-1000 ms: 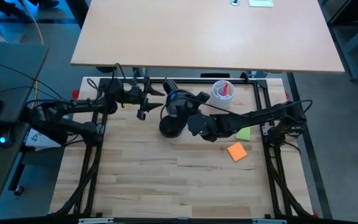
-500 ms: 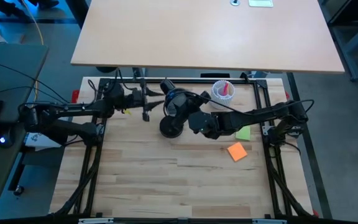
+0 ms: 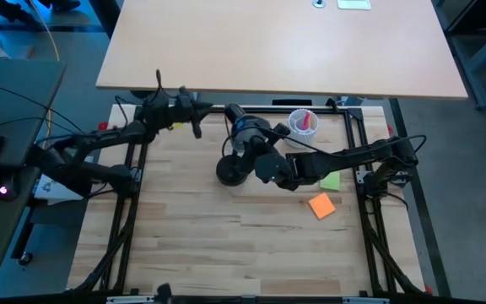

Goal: Screw lightbulb
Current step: Insert the white lightbulb into the black lamp

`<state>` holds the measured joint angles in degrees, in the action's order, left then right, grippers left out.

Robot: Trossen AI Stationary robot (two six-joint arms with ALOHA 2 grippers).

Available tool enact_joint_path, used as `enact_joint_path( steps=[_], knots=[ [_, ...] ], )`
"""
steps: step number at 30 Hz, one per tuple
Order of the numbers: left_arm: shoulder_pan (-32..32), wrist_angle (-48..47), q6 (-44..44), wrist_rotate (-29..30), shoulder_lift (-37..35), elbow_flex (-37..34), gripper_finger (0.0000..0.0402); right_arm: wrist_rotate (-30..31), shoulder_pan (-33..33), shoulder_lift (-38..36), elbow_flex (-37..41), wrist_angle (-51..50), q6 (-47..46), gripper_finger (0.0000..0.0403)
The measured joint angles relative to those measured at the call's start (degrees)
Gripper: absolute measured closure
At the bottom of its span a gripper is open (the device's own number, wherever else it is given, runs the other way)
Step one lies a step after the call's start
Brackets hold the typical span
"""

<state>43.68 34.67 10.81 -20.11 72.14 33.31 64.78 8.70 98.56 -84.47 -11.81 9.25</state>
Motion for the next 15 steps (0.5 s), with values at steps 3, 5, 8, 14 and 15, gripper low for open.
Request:
enact_joint_path(
  steps=[3, 5, 8, 14, 15],
  knots=[
    [0.9, 0.9, -2.2, -3.9, 5.1, 3.4, 0.0365, -0.1, 0.4, 0.0, 0.0, 0.4, 1.9, 0.0167],
    [0.6, 2.0, -2.6, -5.0, 8.8, 5.7, 0.0374, -0.3, 0.7, 0.0, 0.0, 1.0, 2.7, 0.0167],
    [-0.1, 3.1, -3.0, -5.1, 13.7, 9.0, 0.0384, -0.5, 1.1, 0.0, 0.0, 1.9, 3.7, 0.0166],
    [-1.3, 10.2, -6.2, -7.0, 18.2, 11.1, 0.039, -0.4, 1.5, 0.1, 0.0, 4.3, 7.6, 0.0166],
    [-1.4, 11.7, -7.0, -8.2, 18.2, 11.1, 0.039, -0.4, 1.6, 0.1, 0.0, 4.8, 7.8, 0.0166]
  ],
)
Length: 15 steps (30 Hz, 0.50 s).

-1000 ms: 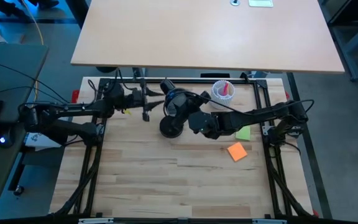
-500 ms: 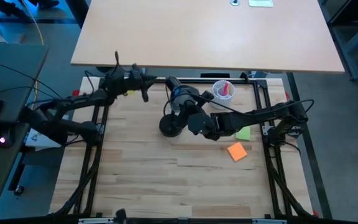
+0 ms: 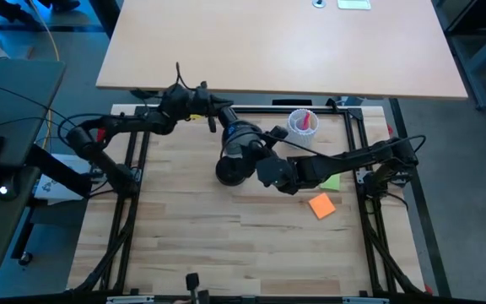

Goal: Screw lightbulb
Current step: Insert the white lightbulb into the black lamp

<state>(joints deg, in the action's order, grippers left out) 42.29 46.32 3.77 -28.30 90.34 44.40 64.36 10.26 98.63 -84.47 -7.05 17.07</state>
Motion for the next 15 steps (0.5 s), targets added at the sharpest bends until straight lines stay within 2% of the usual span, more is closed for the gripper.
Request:
enact_joint_path(
  steps=[7, 11, 15],
  knots=[
    [-0.2, 6.2, -5.9, -4.4, -1.3, 0.0, 0.039, -2.6, -1.1, 0.0, 0.0, 1.0, -0.1, 0.0166],
    [-1.3, 6.6, -6.6, -6.9, -1.3, 0.0, 0.039, -2.9, -1.4, 0.0, 0.0, 1.7, -0.1, 0.0166],
    [-2.9, 6.3, -6.6, -7.0, -1.3, 0.0, 0.039, -4.0, -1.7, 0.8, 0.0, 1.6, 0.3, 0.0166]
  ],
)
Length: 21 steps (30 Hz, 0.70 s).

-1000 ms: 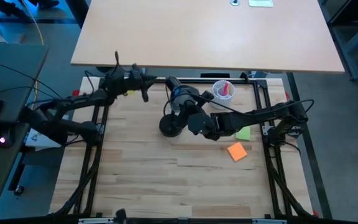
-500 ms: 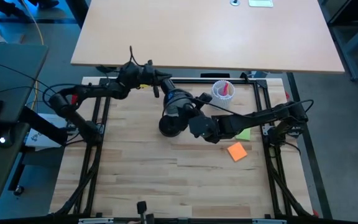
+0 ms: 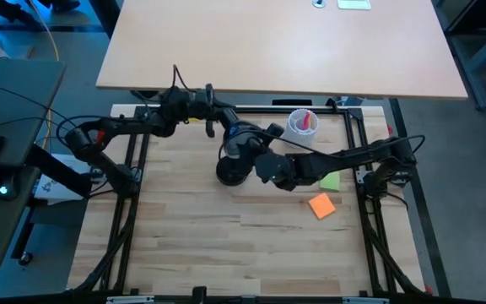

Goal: Screw lightbulb
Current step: Insert the white lightbulb into the black lamp

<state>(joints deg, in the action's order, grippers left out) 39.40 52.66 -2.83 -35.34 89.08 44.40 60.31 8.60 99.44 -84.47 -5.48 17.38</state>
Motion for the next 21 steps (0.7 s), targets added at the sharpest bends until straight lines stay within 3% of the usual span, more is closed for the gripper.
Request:
enact_joint_path(
  steps=[9, 15, 21],
  knots=[
    [-2.7, -1.3, 0.7, 0.8, 0.0, -0.1, 0.039, 1.3, 0.5, 2.7, -0.2, 0.9, 5.7, 0.0166],
    [-3.0, -2.0, -0.2, -2.7, 0.1, -0.2, 0.039, 3.7, 1.3, 2.9, -0.1, 3.6, 11.2, 0.0166],
    [-4.7, -3.0, -0.1, -3.7, 0.0, -0.7, 0.039, 3.3, 1.1, 2.9, -0.1, 2.9, 8.9, 0.0166]
  ],
)
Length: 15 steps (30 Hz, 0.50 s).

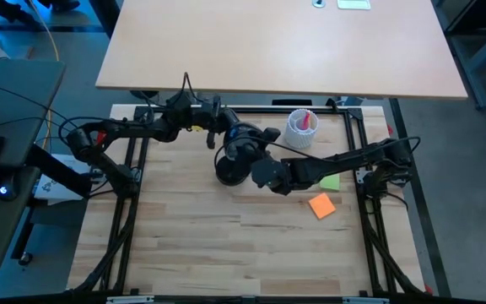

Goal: Screw lightbulb
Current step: Insert the white lightbulb into the black lamp

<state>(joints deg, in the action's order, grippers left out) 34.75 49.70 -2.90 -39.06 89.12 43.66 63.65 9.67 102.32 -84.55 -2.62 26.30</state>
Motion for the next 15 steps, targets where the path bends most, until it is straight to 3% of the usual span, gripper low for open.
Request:
enact_joint_path(
  steps=[8, 15],
  knots=[
    [-0.6, -0.9, 0.6, 1.1, -0.2, 0.0, 0.039, -0.4, -1.1, -0.1, 0.0, -3.7, -9.8, 0.0166],
    [-1.1, -0.9, 1.4, 1.4, -0.2, 0.0, 0.039, -0.4, -1.3, 0.0, 0.1, 0.4, -15.0, 0.0166]
  ],
)
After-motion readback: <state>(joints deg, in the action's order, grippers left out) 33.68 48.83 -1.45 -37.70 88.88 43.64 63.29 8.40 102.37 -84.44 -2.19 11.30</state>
